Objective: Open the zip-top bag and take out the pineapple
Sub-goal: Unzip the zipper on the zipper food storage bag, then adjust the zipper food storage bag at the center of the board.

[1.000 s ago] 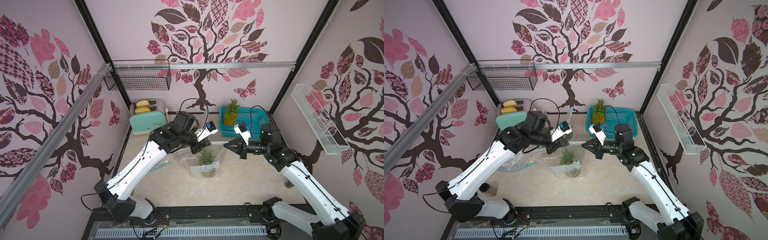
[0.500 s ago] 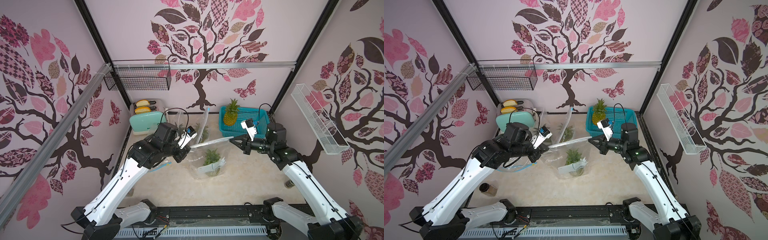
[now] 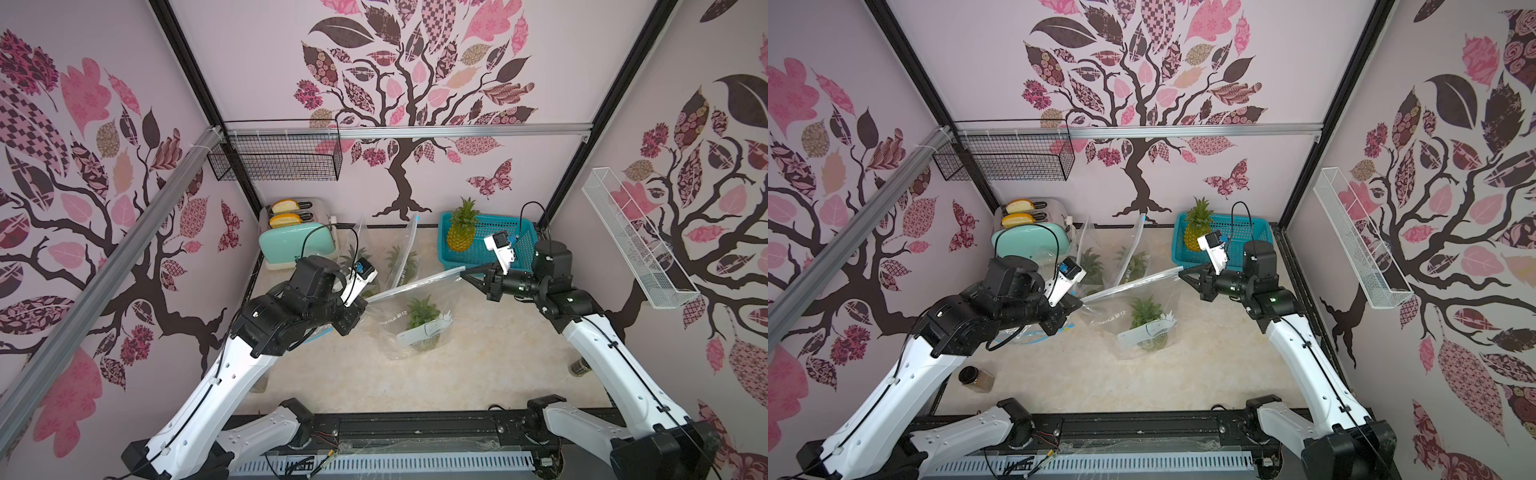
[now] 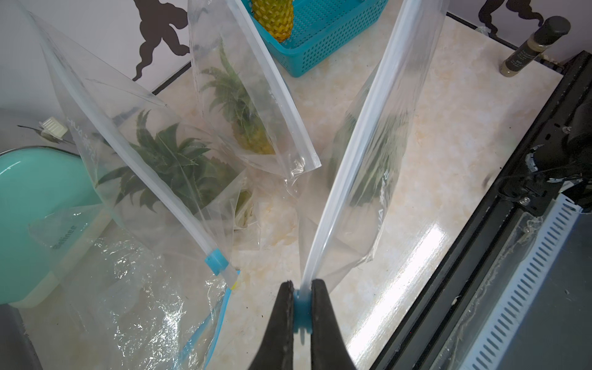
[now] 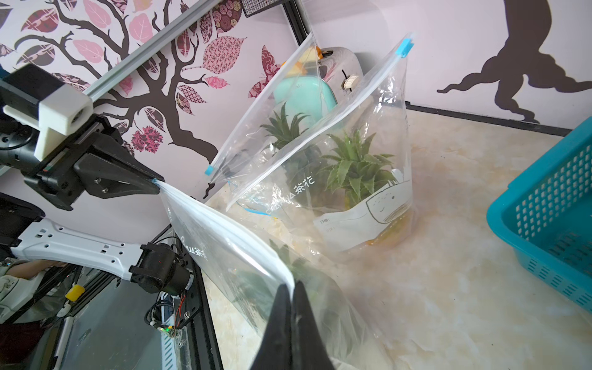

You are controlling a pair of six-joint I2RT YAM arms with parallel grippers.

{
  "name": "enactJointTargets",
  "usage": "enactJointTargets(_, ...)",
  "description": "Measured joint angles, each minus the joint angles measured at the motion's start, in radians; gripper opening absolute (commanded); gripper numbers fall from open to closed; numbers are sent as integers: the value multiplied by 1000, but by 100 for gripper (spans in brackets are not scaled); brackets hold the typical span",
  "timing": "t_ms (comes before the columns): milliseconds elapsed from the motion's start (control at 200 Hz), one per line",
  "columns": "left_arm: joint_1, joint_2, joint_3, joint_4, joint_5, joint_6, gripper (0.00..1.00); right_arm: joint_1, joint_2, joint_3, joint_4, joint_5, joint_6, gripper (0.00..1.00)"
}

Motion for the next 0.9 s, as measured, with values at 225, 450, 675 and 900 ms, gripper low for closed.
enactJointTargets(225,24,-52,6,-52,-7,-46,40,-55,-19,16,22,52,52,43)
enactJointTargets(450,25,14,187,27,-16,-51,45,6,-119,56,-63,129,151,44)
enactJointTargets(675,131,216,338,108,113,-38,0,289,-141,56,-185,343,270,33)
enactJointTargets(900,160,410,258,148,282,-39,0,505,-161,-123,-258,555,460,9)
